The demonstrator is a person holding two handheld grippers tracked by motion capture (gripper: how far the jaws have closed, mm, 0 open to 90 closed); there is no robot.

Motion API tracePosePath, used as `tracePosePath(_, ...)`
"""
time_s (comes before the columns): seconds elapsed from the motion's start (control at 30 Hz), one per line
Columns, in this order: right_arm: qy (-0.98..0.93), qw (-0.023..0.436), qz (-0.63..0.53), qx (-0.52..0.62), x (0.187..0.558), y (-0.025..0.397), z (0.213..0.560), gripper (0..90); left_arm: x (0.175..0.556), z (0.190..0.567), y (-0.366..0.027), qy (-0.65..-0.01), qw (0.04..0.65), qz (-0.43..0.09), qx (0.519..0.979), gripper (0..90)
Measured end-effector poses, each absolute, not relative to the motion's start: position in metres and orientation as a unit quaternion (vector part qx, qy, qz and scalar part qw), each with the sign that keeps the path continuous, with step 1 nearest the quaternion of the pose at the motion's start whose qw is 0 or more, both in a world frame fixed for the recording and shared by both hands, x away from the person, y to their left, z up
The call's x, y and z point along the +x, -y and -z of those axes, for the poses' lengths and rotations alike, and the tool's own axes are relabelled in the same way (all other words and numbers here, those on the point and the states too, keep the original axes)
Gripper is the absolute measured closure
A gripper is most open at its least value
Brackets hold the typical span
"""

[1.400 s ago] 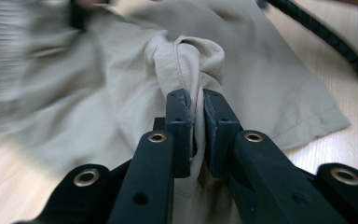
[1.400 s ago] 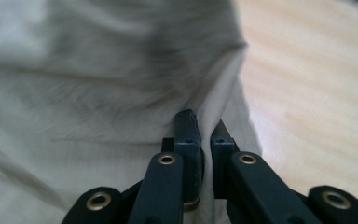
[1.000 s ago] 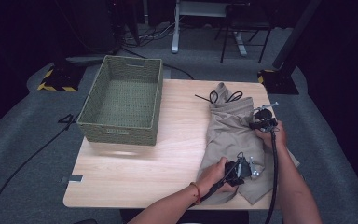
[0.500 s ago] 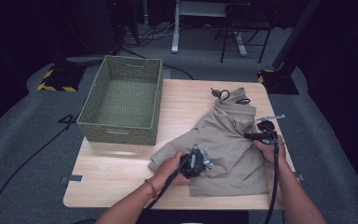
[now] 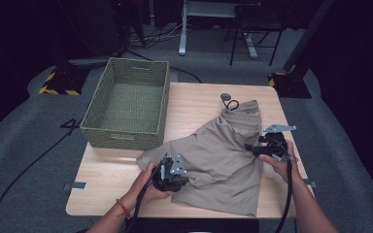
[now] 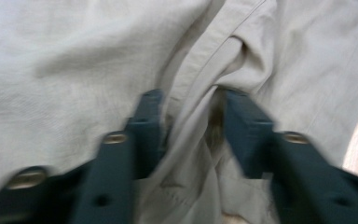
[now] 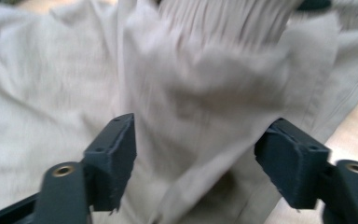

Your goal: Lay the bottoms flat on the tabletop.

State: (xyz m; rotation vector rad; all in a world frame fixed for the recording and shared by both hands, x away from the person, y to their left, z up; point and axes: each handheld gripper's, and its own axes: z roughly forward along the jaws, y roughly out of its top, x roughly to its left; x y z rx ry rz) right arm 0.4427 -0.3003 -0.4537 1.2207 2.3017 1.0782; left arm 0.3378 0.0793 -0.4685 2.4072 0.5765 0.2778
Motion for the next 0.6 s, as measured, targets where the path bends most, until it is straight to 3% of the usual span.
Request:
tracePosePath(0.13,-0.795,0.157,-0.398,0.43,0.453,0.298,0.445,27.0,0.339,0.475,-0.068,-0.228,0.302,-0.119,0.918,29.4)
tracePosePath(0.23,-0.797,0.156,-0.384,0.438,0.463,0.292,0.446,29.2,0.34,0.478,-0.06,-0.235,0.289,-0.128,0.919,29.7)
tracePosePath(0.3,-0.803,0.151,-0.368,0.444,0.471,0.29,0.452,38.2,0.342,0.48,-0.057,-0.24,0.276,-0.137,0.921,36.2)
tracePosePath(0.37,-0.808,0.149,-0.363,0.44,0.476,0.289,0.456,56.5,0.342,0.481,-0.057,-0.233,0.271,-0.135,0.924,52.7)
tracePosePath(0.47,-0.815,0.164,-0.362,0.421,0.476,0.287,0.455,74.6,0.344,0.48,-0.059,-0.23,0.261,-0.159,0.924,70.8)
tracePosePath(0.5,-0.816,0.166,-0.365,0.415,0.476,0.286,0.454,78.3,0.345,0.478,-0.06,-0.233,0.26,-0.163,0.923,77.5)
tracePosePath(0.6,-0.821,0.182,-0.366,0.4,0.473,0.281,0.448,82.5,0.348,0.47,-0.068,-0.243,0.273,-0.185,0.912,85.3)
